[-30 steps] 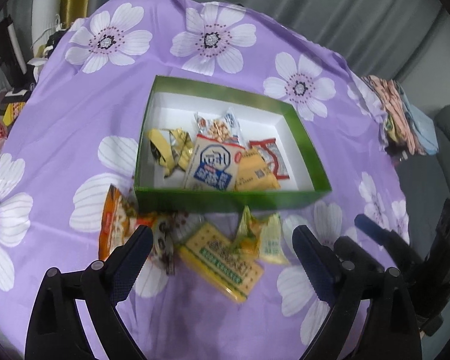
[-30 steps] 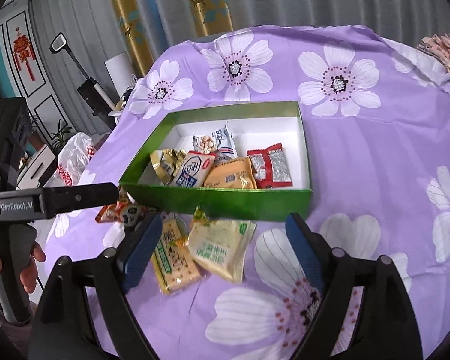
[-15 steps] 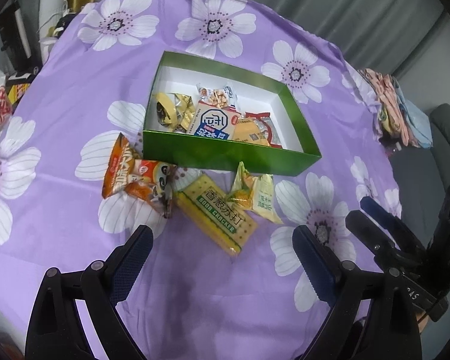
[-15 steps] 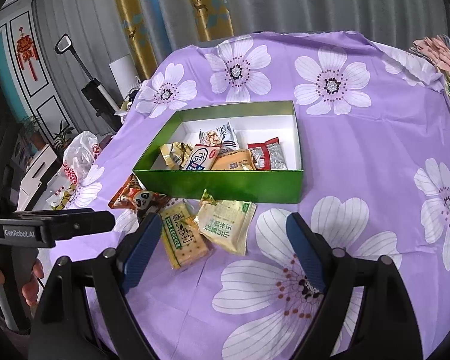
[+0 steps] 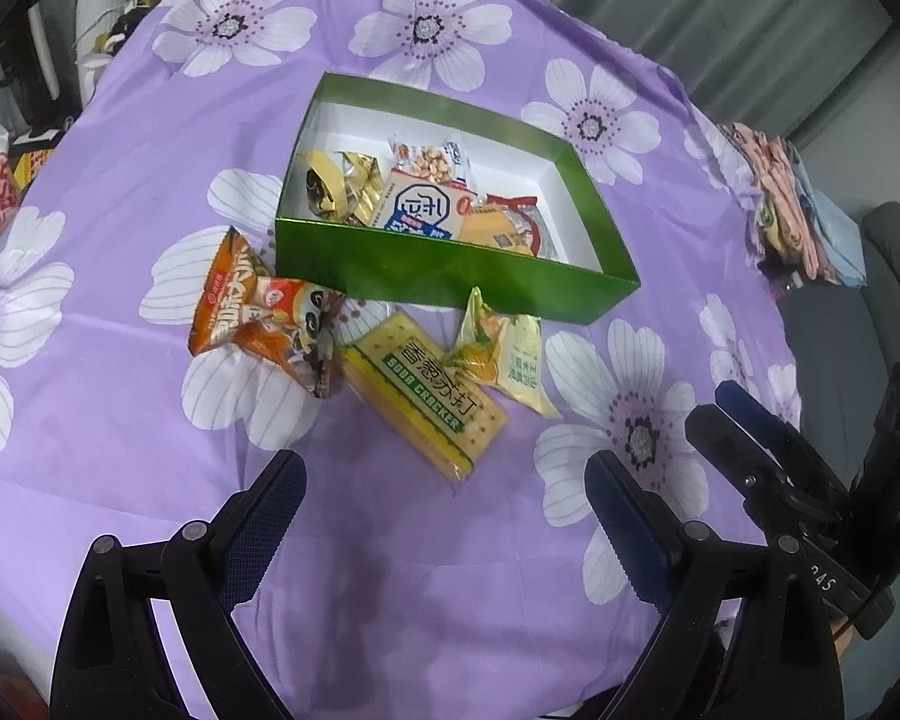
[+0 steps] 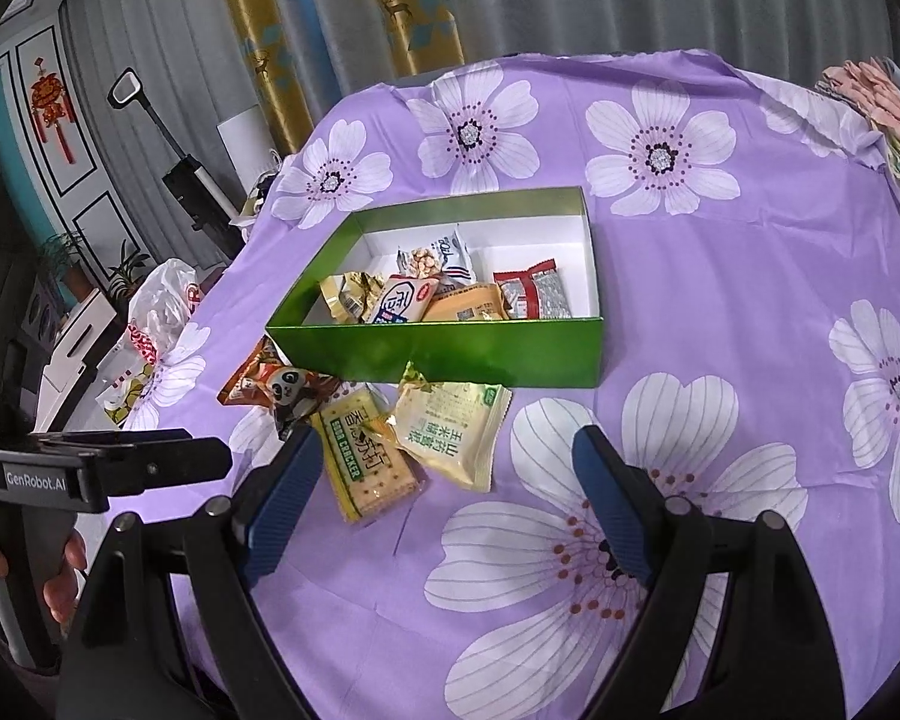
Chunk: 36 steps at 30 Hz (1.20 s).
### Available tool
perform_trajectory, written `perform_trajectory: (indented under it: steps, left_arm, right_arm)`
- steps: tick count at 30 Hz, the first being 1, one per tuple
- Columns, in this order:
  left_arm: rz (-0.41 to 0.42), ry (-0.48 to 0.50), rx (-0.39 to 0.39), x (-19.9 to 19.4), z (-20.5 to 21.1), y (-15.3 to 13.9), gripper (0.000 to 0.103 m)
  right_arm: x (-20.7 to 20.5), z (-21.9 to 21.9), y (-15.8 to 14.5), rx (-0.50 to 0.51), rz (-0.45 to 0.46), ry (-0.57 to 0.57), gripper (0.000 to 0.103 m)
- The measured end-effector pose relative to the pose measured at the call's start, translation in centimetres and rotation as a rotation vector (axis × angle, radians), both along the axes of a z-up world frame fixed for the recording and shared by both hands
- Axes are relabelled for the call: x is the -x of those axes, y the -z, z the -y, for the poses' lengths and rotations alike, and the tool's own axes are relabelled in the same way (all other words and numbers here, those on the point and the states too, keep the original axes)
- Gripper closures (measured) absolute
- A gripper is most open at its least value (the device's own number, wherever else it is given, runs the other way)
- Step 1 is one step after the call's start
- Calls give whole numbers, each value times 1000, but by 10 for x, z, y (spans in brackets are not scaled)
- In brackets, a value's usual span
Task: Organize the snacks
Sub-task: 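Withdraw the right tool and move it toward the green corn snack bag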
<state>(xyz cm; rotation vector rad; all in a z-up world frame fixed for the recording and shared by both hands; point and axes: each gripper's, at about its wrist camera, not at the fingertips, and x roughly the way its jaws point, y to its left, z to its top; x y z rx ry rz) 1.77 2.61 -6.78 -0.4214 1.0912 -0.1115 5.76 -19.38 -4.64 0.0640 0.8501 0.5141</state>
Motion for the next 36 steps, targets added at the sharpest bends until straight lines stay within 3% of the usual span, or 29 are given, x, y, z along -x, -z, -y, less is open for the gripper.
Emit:
perform_trajectory:
  steps: [19,36]
  left_arm:
    - [-50,42,-11,-15,11,15,9]
    - [5,45,-8,-33,14,26,9]
  right_arm:
    - [-16,5,19,-13,-46,0,17]
    - [-37,7,58,-20,-132,-7,17]
